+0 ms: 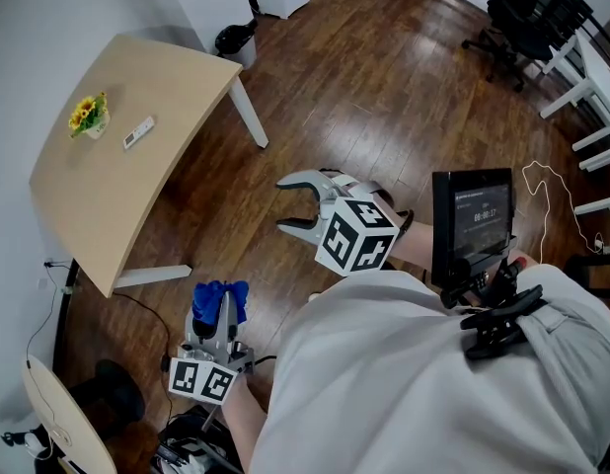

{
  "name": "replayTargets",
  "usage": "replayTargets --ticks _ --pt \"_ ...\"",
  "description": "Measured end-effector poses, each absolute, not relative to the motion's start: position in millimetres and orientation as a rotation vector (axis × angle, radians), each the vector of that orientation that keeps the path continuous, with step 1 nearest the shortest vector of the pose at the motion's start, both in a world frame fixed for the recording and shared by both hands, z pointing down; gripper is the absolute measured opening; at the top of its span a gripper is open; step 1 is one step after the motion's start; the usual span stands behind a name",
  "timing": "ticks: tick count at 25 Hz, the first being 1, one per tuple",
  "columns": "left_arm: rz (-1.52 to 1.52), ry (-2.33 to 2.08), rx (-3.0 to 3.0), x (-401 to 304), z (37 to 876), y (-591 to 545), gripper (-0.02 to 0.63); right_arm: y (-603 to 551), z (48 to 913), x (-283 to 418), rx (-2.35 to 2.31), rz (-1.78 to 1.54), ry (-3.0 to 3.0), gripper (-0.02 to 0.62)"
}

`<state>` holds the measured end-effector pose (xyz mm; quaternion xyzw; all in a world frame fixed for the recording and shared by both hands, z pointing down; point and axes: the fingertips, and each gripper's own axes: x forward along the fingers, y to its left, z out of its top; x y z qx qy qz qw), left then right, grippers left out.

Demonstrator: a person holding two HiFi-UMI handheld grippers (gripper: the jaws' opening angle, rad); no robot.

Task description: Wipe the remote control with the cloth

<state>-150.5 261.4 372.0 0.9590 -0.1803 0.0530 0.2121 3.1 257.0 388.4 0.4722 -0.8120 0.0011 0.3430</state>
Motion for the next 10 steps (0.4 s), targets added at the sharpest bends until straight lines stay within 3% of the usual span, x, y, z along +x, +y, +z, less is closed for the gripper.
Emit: replayTargets --ticks 10 --pt "0.141 -0.516 2.656 -154.2 373.6 264.9 0.146 255.4 385.1 -0.3 1.215 -0.017 -2.113 0.245"
